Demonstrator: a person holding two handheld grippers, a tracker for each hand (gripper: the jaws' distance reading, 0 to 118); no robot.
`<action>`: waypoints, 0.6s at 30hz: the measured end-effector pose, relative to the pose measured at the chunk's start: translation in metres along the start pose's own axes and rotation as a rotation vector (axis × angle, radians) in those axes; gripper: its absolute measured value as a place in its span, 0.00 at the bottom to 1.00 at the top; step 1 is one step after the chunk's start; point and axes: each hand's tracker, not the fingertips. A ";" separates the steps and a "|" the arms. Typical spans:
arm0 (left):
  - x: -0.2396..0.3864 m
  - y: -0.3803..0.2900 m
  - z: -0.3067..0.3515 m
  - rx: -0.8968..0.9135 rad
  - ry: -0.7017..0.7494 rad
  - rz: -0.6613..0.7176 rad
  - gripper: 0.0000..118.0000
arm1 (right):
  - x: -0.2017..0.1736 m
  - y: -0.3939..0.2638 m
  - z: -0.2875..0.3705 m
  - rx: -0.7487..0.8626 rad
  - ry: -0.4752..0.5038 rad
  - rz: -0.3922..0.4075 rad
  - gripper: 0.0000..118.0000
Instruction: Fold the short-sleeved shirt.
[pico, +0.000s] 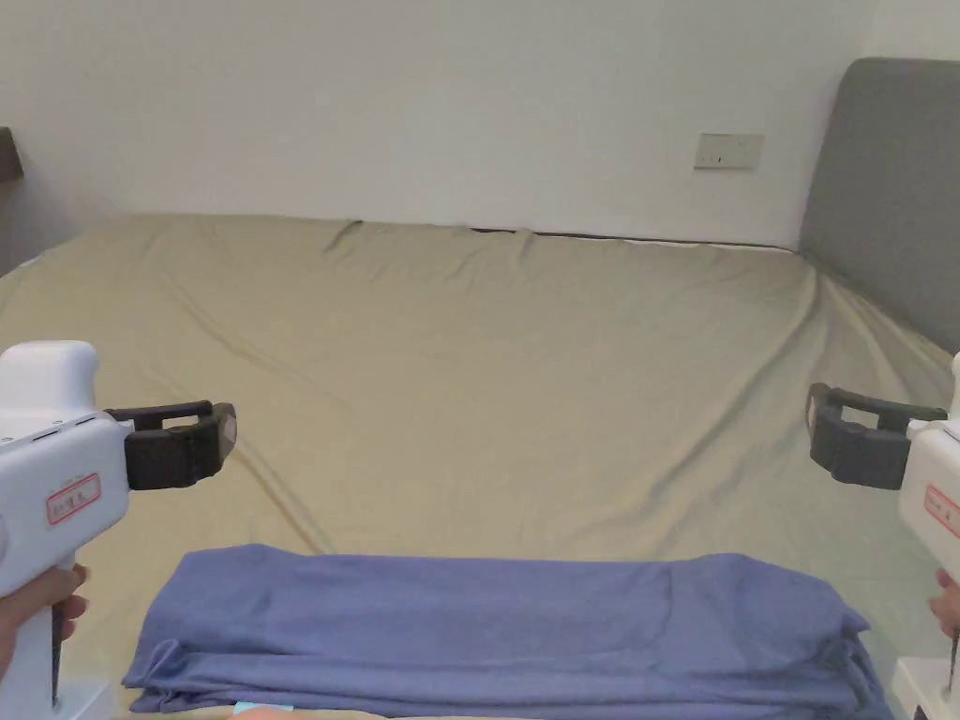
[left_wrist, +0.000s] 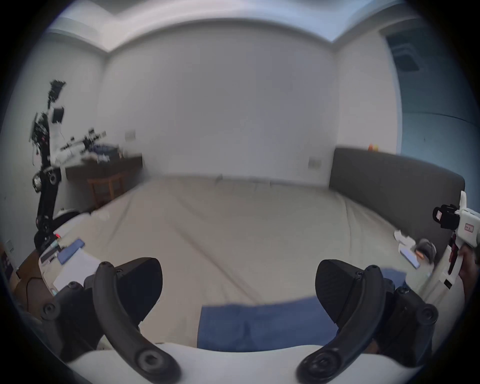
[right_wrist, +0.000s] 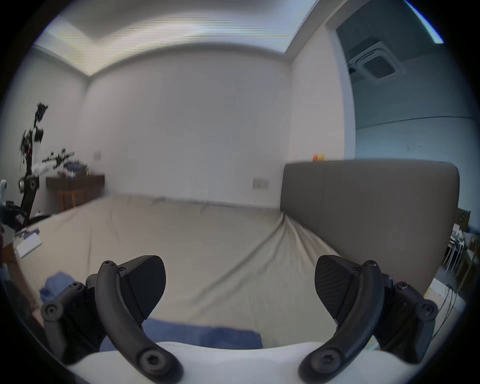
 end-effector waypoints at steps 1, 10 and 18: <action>0.007 -0.001 0.006 0.056 0.035 -0.010 1.00 | -0.004 0.001 0.001 0.023 0.005 -0.005 0.99; 0.011 -0.032 -0.001 0.065 0.064 -0.102 0.00 | -0.028 -0.025 -0.008 0.006 -0.034 0.069 0.01; -0.032 -0.030 -0.030 -0.113 -0.043 0.111 0.00 | -0.020 -0.051 -0.017 -0.134 0.028 -0.001 0.01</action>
